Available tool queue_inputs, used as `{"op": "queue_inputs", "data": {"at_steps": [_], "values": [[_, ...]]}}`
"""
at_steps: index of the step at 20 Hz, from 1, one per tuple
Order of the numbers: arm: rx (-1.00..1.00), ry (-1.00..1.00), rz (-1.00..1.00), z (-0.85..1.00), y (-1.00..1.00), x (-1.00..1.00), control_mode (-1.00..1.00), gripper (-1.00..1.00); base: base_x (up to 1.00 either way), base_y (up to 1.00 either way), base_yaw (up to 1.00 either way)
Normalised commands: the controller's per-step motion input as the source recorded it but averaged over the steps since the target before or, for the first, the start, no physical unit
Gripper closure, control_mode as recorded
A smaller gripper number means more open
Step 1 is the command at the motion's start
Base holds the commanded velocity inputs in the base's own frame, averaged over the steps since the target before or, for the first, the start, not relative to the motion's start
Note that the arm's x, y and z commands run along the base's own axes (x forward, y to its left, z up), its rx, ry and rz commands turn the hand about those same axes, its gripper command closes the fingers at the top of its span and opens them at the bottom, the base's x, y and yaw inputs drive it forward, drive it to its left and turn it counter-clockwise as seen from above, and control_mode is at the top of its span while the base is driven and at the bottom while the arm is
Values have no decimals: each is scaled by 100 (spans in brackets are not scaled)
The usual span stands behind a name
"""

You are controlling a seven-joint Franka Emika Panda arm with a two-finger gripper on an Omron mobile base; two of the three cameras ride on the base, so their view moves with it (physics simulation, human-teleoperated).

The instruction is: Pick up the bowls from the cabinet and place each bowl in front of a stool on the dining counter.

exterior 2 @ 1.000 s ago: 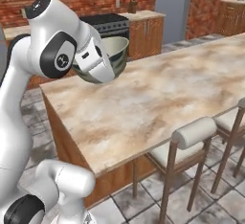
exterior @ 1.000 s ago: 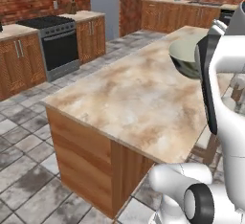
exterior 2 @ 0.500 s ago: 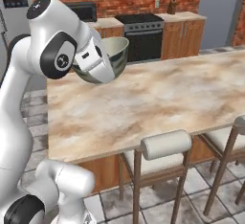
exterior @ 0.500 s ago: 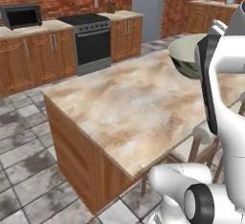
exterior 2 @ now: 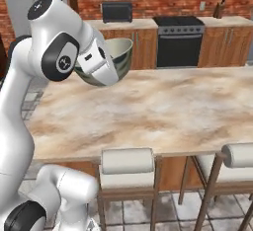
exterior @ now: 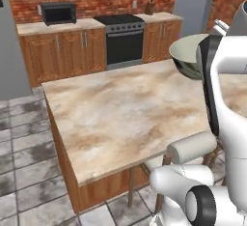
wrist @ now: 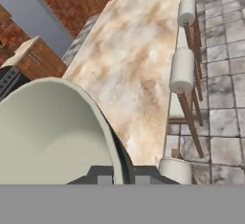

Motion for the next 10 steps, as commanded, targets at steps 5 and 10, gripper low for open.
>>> {"op": "queue_inputs", "data": {"at_steps": [5, 10], "values": [[0, 0, 0, 0, 0, 0, 100, 100, -5, -100, 44], [0, 0, 0, 0, 0, 0, 100, 100, -31, -99, 42]]}}
